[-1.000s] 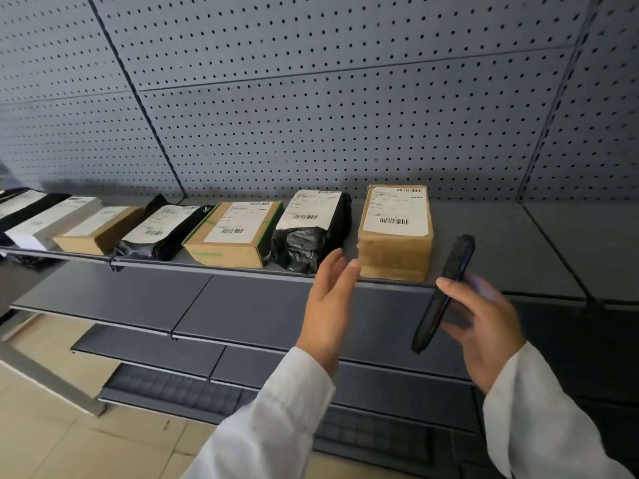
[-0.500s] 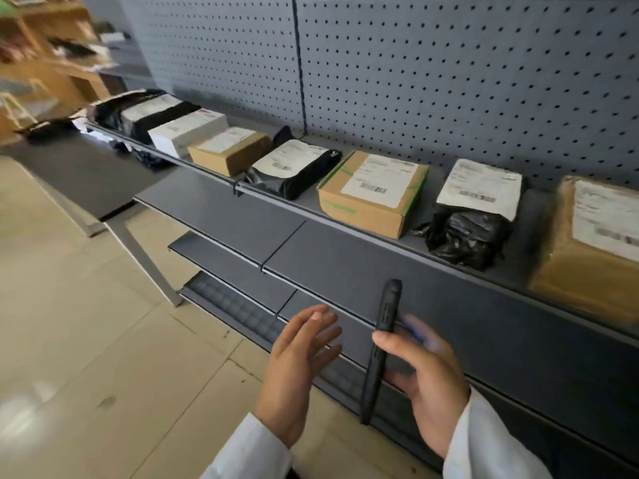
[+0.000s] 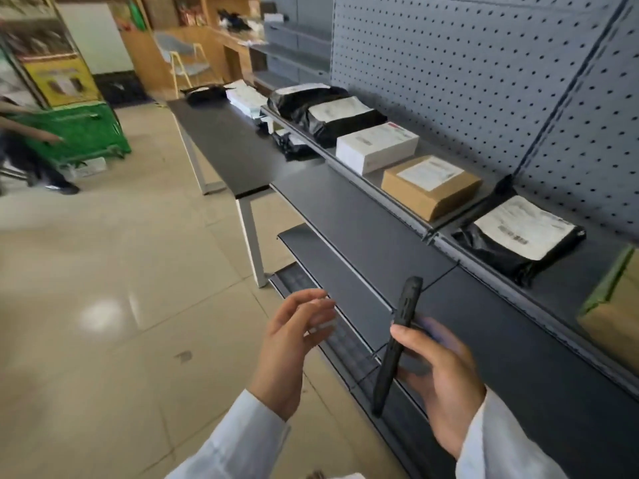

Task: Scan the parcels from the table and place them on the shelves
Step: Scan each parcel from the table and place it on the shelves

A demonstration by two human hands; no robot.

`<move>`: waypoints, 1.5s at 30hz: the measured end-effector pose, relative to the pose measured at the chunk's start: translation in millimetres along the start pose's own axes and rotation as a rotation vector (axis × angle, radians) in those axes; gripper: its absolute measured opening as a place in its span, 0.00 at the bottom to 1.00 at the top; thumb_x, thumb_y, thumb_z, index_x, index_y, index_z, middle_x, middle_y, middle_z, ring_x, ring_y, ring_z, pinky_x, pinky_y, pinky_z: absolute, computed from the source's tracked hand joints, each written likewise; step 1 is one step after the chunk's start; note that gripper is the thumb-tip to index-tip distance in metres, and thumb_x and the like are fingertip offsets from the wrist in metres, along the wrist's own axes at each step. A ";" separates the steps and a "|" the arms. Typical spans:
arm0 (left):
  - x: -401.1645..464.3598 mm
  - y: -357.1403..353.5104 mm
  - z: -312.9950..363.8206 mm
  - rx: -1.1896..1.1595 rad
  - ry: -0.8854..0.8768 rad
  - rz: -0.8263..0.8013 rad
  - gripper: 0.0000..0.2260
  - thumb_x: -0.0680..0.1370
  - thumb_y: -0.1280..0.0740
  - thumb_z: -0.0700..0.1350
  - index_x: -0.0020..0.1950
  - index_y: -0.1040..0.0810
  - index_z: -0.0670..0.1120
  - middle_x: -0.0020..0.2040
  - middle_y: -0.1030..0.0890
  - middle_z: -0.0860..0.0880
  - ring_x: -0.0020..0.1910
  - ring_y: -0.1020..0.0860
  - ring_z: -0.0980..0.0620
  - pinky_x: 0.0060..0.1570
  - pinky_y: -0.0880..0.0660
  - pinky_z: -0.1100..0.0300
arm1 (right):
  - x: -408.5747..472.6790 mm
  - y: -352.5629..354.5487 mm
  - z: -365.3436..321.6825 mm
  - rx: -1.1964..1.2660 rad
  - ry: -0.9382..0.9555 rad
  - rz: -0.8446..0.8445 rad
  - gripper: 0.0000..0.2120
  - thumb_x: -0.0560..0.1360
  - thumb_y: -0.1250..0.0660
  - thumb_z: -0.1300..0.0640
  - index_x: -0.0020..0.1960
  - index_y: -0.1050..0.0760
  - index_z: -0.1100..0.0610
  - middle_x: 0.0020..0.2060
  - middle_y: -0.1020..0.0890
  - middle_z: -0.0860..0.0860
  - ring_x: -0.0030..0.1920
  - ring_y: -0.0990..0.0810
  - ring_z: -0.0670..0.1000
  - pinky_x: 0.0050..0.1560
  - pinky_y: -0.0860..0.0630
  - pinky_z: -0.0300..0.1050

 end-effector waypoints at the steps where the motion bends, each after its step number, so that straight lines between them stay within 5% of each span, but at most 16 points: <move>1: 7.8 13.8 1.8 -0.002 0.011 0.031 0.07 0.79 0.35 0.38 0.54 0.19 0.42 0.50 0.15 0.44 0.49 0.18 0.48 0.48 0.20 0.58 | 8.3 -13.3 4.4 -0.023 -0.015 -0.012 0.18 0.62 0.25 0.55 0.51 0.18 0.56 0.37 0.18 0.48 0.44 0.19 0.53 0.44 0.23 0.51; 5: 31.5 60.9 9.8 -0.012 0.056 0.107 0.07 0.79 0.35 0.39 0.55 0.19 0.42 0.50 0.15 0.44 0.50 0.18 0.48 0.54 0.21 0.53 | 38.4 -62.2 17.2 -0.110 -0.066 -0.088 0.19 0.62 0.25 0.54 0.52 0.17 0.57 0.38 0.17 0.49 0.45 0.19 0.54 0.41 0.22 0.49; 11: 86.1 130.0 28.0 -0.028 0.072 0.269 0.07 0.80 0.36 0.38 0.54 0.19 0.42 0.49 0.15 0.45 0.50 0.18 0.48 0.56 0.22 0.50 | 119.5 -141.9 34.5 -0.121 -0.139 -0.177 0.04 0.73 0.30 0.66 0.46 0.20 0.60 0.34 0.21 0.51 0.33 0.20 0.46 0.34 0.24 0.45; 17: 174.1 185.9 72.6 0.028 0.073 0.406 0.08 0.79 0.35 0.38 0.55 0.19 0.42 0.49 0.15 0.45 0.50 0.18 0.47 0.53 0.21 0.53 | 221.6 -246.0 43.6 -0.099 -0.191 -0.268 0.07 0.72 0.27 0.64 0.50 0.18 0.58 0.38 0.20 0.52 0.43 0.21 0.53 0.36 0.24 0.47; 25: 308.9 224.5 151.8 0.149 0.049 0.441 0.09 0.79 0.37 0.37 0.57 0.20 0.39 0.50 0.16 0.45 0.50 0.18 0.46 0.55 0.22 0.52 | 355.9 -358.2 38.3 -0.028 -0.274 -0.274 0.09 0.73 0.28 0.63 0.52 0.17 0.57 0.39 0.18 0.50 0.45 0.21 0.51 0.40 0.23 0.50; 37: 461.0 362.8 192.6 -0.044 0.123 0.536 0.09 0.80 0.36 0.37 0.56 0.19 0.41 0.51 0.15 0.43 0.49 0.18 0.47 0.56 0.23 0.51 | 485.2 -536.9 61.3 -0.171 -0.295 -0.300 0.11 0.71 0.26 0.61 0.53 0.18 0.59 0.45 0.19 0.58 0.49 0.20 0.58 0.36 0.22 0.47; 40: 516.9 404.9 229.3 -0.061 0.092 0.490 0.09 0.80 0.36 0.37 0.57 0.19 0.42 0.52 0.15 0.44 0.52 0.18 0.47 0.58 0.22 0.50 | 513.6 -598.4 58.3 -0.227 -0.265 -0.305 0.13 0.69 0.24 0.60 0.52 0.19 0.60 0.40 0.21 0.56 0.46 0.21 0.58 0.32 0.24 0.46; 45: 598.5 480.8 318.3 -0.097 0.011 0.452 0.09 0.80 0.36 0.37 0.57 0.20 0.41 0.51 0.15 0.45 0.50 0.18 0.49 0.57 0.22 0.51 | 552.0 -715.8 33.6 -0.294 -0.195 -0.344 0.11 0.71 0.26 0.61 0.53 0.18 0.59 0.40 0.19 0.52 0.46 0.20 0.54 0.40 0.22 0.50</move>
Point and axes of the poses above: each hand's wrist, its own x-axis towards the middle knuckle, its own y-axis out of the back of the hand, z = x × y, the point moved 10 cm from there along x, towards the middle knuckle
